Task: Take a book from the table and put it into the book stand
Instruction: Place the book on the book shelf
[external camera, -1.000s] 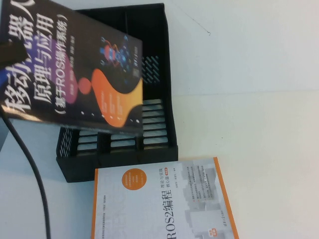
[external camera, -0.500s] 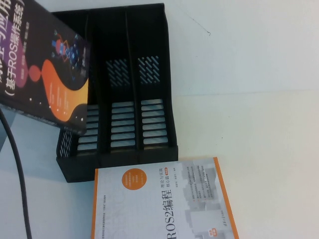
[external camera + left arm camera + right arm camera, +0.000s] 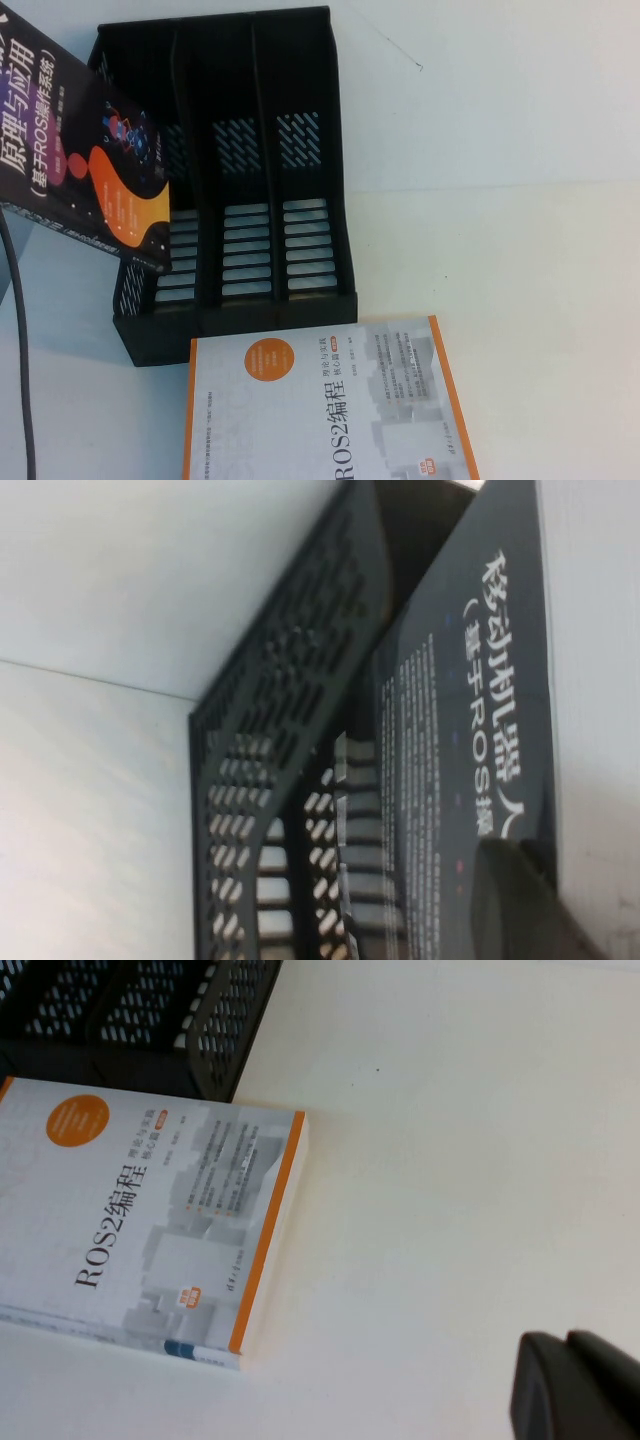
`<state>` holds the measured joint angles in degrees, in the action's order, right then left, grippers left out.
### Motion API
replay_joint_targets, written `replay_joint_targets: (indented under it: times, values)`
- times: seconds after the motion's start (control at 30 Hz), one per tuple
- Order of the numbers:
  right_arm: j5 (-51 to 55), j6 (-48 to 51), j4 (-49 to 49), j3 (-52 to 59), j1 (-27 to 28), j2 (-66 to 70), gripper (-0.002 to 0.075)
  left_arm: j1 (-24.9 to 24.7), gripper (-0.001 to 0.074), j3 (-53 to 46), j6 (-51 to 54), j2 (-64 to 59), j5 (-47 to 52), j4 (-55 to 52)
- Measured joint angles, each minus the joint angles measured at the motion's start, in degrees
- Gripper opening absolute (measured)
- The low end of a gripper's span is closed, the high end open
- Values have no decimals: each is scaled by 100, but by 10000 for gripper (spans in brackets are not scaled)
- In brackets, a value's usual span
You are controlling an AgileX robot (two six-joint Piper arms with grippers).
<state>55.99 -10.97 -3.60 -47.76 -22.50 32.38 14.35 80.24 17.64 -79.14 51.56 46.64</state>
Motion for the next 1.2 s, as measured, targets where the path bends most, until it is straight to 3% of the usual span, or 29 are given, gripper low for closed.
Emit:
replay_joint_targets:
  times: [0.43,0.87,1.2]
  values:
    - [0,-125,0,0,0,0,8,-64,112,0,300,-440,-231,82]
    - [53,-153,59,0,0,0,8,-1008,112,0,506,-486,-1265,-567]
    - [66,-166,96,0,0,0,8,-1096,122,0,506,-643,-1009,-957]
